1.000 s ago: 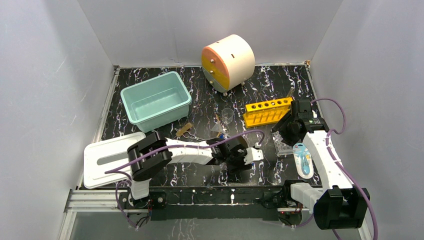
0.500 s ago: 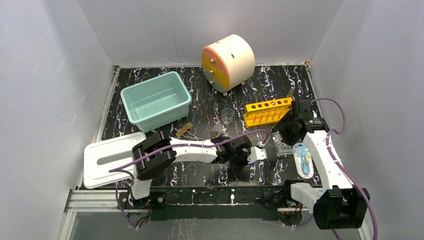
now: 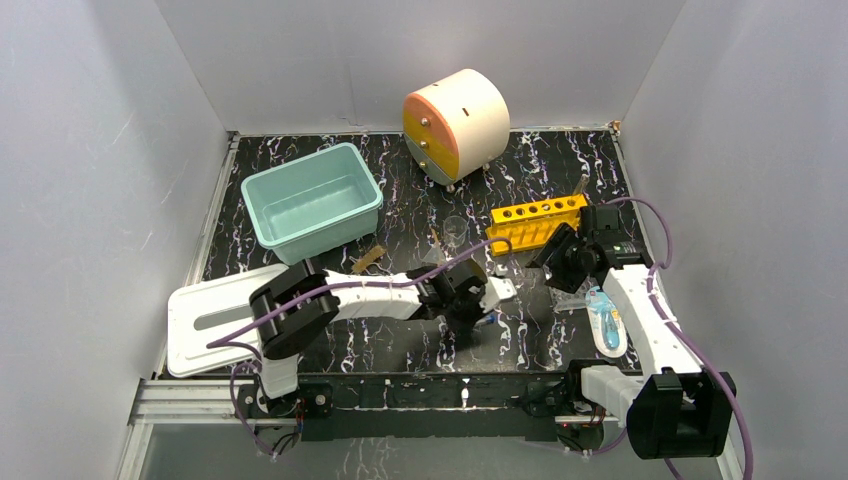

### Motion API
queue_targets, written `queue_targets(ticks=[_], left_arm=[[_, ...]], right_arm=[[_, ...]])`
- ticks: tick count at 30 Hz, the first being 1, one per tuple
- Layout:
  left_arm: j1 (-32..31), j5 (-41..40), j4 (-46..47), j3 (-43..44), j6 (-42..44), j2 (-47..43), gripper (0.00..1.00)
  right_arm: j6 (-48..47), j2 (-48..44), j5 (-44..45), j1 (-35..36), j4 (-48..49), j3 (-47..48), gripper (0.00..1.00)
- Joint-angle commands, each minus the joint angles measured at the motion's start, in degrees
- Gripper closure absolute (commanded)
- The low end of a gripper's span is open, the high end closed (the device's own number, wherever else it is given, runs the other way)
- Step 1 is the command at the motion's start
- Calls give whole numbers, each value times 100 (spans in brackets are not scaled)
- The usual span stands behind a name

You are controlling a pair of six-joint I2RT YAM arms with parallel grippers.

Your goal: Organize the chemistry lab equipment

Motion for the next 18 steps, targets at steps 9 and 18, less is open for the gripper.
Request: queue_targets(ticks=[9, 18], left_arm=[[884, 578, -6, -159, -857, -979, 100], [1283, 985, -9, 76, -1143, -1424, 100]], right_arm=[[-187, 332, -2091, 8, 1421, -824, 30], [82, 584, -3337, 296, 2668, -696, 27]])
